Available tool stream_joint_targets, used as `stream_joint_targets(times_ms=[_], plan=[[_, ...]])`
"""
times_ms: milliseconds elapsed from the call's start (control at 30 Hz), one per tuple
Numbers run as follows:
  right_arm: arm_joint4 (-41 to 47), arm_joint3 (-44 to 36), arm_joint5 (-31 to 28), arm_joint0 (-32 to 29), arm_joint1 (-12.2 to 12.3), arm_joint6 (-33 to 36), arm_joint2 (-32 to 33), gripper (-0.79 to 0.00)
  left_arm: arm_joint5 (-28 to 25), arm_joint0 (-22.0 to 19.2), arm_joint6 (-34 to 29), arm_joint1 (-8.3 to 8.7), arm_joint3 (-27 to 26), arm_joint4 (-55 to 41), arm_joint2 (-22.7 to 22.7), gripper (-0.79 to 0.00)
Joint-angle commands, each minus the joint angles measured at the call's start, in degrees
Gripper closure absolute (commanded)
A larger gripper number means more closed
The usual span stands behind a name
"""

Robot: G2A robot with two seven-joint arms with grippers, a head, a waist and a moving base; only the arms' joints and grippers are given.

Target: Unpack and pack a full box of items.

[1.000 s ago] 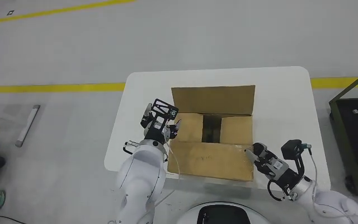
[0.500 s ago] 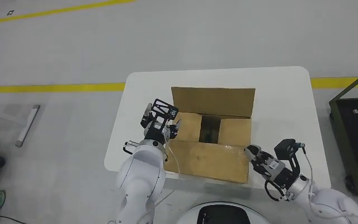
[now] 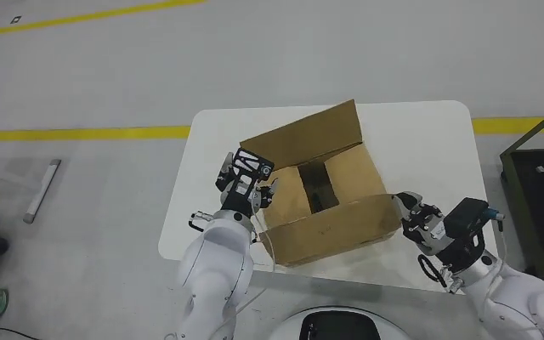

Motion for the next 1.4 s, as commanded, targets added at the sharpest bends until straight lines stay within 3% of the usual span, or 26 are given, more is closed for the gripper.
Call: stream_joint_targets(times_ms=[0, 300, 700, 767, 867, 900, 933, 967, 1133, 1200, 1233, 1300, 1333, 1367], plan=[[-3.19, -0.23, -0.77, -0.89, 0.07, -2.67, 0.4, 0.0, -0.78, -1.35, -1.24, -0.12, 0.35, 0.01, 1.39, -0.785], [-7.21, 0.9, -3.29, -4.18, 0.25, -9.94, 0.97, 0.0, -8.77, -5.03, -10.29, -0.71, 3.64, -2.34, 9.04, -0.785], [-4.31, 2.33, -5.04, -4.11, 0.51, -11.85, 2.39, -0.003, -16.28, -9.29, -18.51, -1.68, 6.02, -8.07, 16.31, -0.785], [-3.06, 2.55, -4.93, -4.01, 0.54, -11.64, 2.76, -0.191, -17.04, -9.9, -19.32, -1.8, 6.1, -8.82, 17.01, -0.785], [-0.36, 2.59, -4.89, -4.08, 0.57, -11.4, 3.43, -0.369, -17.11, -10.59, -19.85, -1.92, 6.41, -9.14, 18.12, -0.785], [1.21, 2.55, -4.87, -4.25, 0.56, -11.22, 3.72, -0.628, -16.99, -10.77, -19.98, -1.94, 6.52, -9.26, 18.44, -0.785], [2.43, 2.27, -4.73, -4.37, 0.58, -11.1, 4.33, -0.733, -16.9, -10.91, -20.06, -1.96, 6.63, -9.43, 18.74, -0.785], [4.91, 2.15, -4.68, -4.74, 0.55, -11.15, 4.72, -0.785, -16.91, -11.07, -20.06, -1.96, 6.68, -9.51, 19.07, -0.785], [18.89, 1.58, -3.74, -6.37, 0.6, -9.06, 9.37, -0.785, -16.68, -10.93, -20.29, -1.82, 6.63, -10.14, 20.61, -0.785], [23.5, 1.9, -2.54, -6.45, 0.7, -6.68, 11.26, -0.622, -16.49, -10.51, -20.48, -1.7, 6.32, -10.32, 21.13, -0.785], [24.26, 2.5, -0.51, -6.38, 0.78, -4.58, 12.28, -0.453, -16.44, -10.19, -20.53, -1.64, 6.06, -10.53, 21.44, -0.785], [24.38, 2.72, 3.47, -5.71, 0.92, -0.48, 13.09, -0.225, -16.18, -9.53, -20.79, -1.49, 5.39, -10.81, 21.84, -0.785], [24.41, 2.92, 4.91, -5.36, 0.99, 1.57, 13.04, -0.062, -16.05, -9.15, -20.93, -1.41, 5.07, -10.96, 22.03, -0.785], [23.93, 2.85, 5.87, -4.97, 1.05, 3.07, 12.93, 0.0, -15.91, -8.74, -21.07, -1.3, 4.78, -10.95, 22.28, -0.785]])
